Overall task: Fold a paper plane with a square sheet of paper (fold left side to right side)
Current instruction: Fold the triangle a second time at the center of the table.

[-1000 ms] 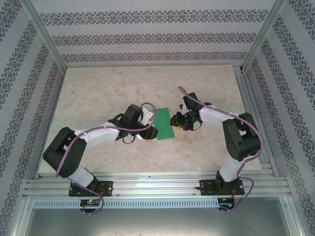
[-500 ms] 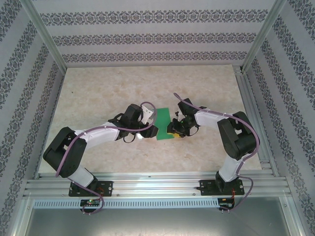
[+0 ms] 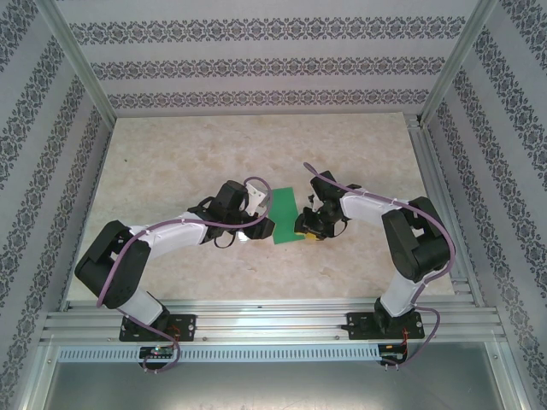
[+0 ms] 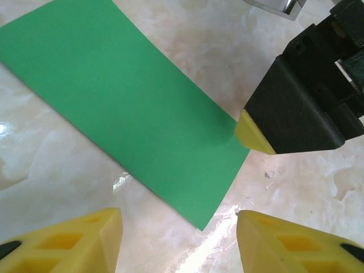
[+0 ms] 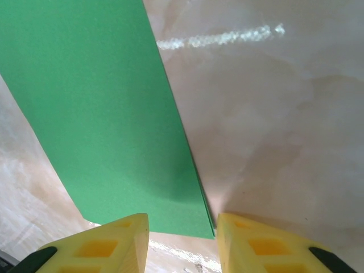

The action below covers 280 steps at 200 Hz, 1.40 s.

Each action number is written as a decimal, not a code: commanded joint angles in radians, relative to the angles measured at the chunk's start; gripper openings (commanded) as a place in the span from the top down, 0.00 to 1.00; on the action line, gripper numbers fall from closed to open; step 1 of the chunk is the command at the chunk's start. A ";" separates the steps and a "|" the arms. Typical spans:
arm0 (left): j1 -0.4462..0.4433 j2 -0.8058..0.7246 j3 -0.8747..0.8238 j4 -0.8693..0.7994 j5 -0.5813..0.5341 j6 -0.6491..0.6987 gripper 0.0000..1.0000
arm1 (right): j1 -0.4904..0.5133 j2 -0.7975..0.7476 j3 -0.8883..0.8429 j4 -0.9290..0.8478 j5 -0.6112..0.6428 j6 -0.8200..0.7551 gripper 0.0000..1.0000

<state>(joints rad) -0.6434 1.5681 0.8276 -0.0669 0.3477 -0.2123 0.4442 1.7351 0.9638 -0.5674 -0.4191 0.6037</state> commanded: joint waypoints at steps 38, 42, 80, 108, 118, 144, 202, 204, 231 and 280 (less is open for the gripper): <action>0.002 -0.003 0.023 0.032 -0.018 0.034 0.43 | 0.043 0.021 0.002 0.020 -0.019 0.005 0.65; 0.002 -0.002 0.021 0.030 -0.017 0.036 0.43 | 0.044 0.023 0.003 0.023 -0.023 0.008 0.65; 0.002 -0.003 0.010 0.034 -0.022 0.052 0.43 | 0.048 0.009 0.009 0.035 -0.029 0.023 0.67; 0.002 -0.004 -0.003 0.042 -0.021 0.077 0.43 | 0.048 -0.011 0.025 0.023 -0.026 0.024 0.66; 0.002 -0.004 -0.004 0.042 -0.024 0.083 0.43 | 0.048 -0.017 0.032 0.014 -0.021 0.021 0.65; 0.001 0.000 -0.004 0.036 -0.026 0.088 0.43 | 0.048 -0.017 0.063 -0.021 -0.015 0.005 0.65; 0.001 0.006 -0.016 0.047 -0.016 0.093 0.43 | 0.048 -0.021 0.105 -0.089 0.001 -0.025 0.62; 0.002 0.006 -0.017 0.047 -0.015 0.094 0.43 | 0.048 -0.022 0.106 -0.090 0.000 -0.026 0.62; 0.001 0.012 -0.022 0.049 -0.010 0.100 0.43 | 0.049 -0.025 0.118 -0.103 -0.005 -0.027 0.62; -0.004 0.018 -0.035 0.077 0.027 0.106 0.43 | 0.036 -0.034 0.098 -0.069 -0.040 -0.005 0.63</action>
<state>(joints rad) -0.6434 1.5761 0.8112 -0.0486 0.3359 -0.1349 0.4885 1.7359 1.0634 -0.6708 -0.4358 0.5842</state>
